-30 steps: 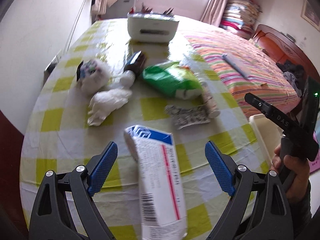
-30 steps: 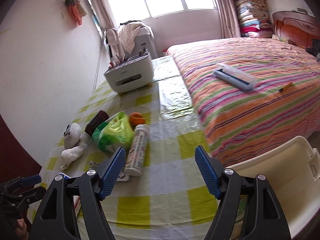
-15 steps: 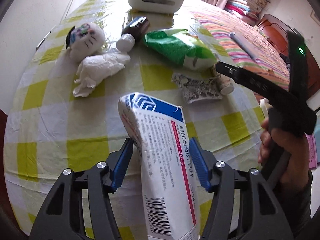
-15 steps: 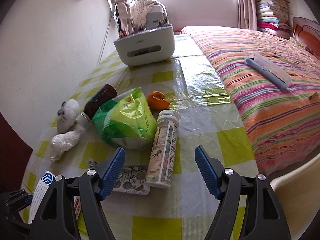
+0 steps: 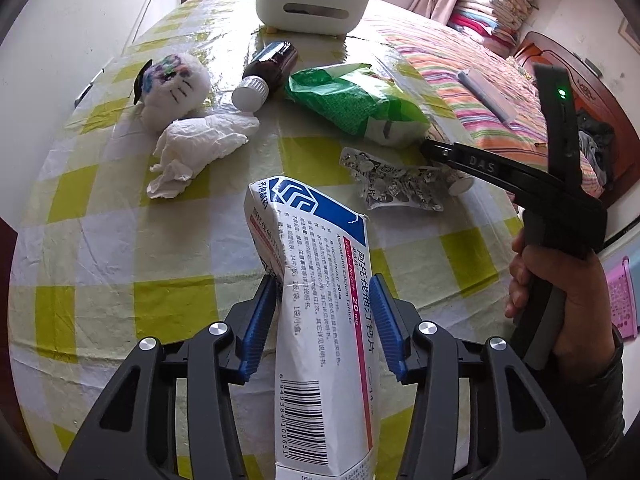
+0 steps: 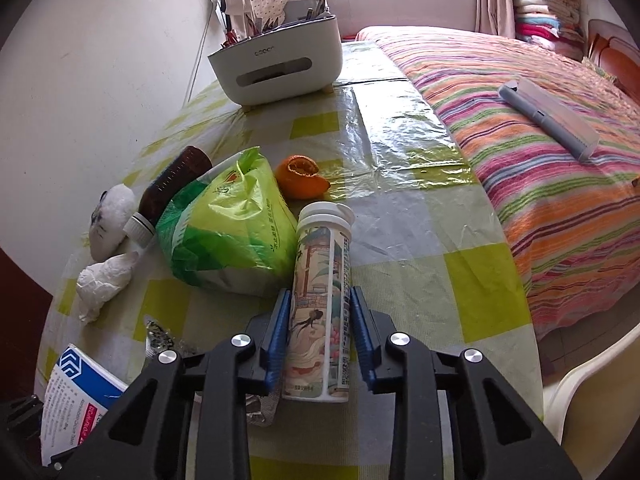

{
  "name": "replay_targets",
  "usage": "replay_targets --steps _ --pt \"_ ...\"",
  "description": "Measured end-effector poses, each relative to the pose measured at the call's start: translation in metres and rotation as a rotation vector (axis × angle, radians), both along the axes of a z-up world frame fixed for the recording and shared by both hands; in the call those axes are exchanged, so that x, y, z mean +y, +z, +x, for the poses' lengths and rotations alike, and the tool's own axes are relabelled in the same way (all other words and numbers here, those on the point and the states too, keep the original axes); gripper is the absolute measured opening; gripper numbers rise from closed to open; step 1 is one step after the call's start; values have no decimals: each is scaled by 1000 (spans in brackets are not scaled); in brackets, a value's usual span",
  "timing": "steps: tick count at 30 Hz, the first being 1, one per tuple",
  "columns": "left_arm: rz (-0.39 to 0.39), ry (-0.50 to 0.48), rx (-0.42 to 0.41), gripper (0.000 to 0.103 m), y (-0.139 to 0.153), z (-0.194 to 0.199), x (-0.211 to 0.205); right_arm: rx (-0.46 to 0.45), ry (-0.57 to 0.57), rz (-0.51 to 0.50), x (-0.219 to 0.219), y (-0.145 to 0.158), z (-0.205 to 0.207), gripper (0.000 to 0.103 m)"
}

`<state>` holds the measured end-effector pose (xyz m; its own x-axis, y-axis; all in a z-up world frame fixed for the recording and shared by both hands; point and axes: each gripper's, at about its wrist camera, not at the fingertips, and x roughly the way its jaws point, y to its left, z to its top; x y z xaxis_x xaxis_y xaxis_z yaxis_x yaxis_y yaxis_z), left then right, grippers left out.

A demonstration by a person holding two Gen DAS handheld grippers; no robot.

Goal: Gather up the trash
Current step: 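Carry the medicine box with the left tool while the right tool carries the tube to the bin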

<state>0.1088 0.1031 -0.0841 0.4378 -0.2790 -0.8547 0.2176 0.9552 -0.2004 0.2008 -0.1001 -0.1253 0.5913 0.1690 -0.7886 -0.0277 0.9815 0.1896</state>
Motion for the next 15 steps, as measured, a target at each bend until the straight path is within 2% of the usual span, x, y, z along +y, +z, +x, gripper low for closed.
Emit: replay_targets --steps 6,15 --pt "-7 7 -22 47 5 -2 0 -46 -6 30 -7 14 -14 28" --pt "-12 -14 -45 47 10 -5 -12 -64 3 38 -13 24 -27 28"
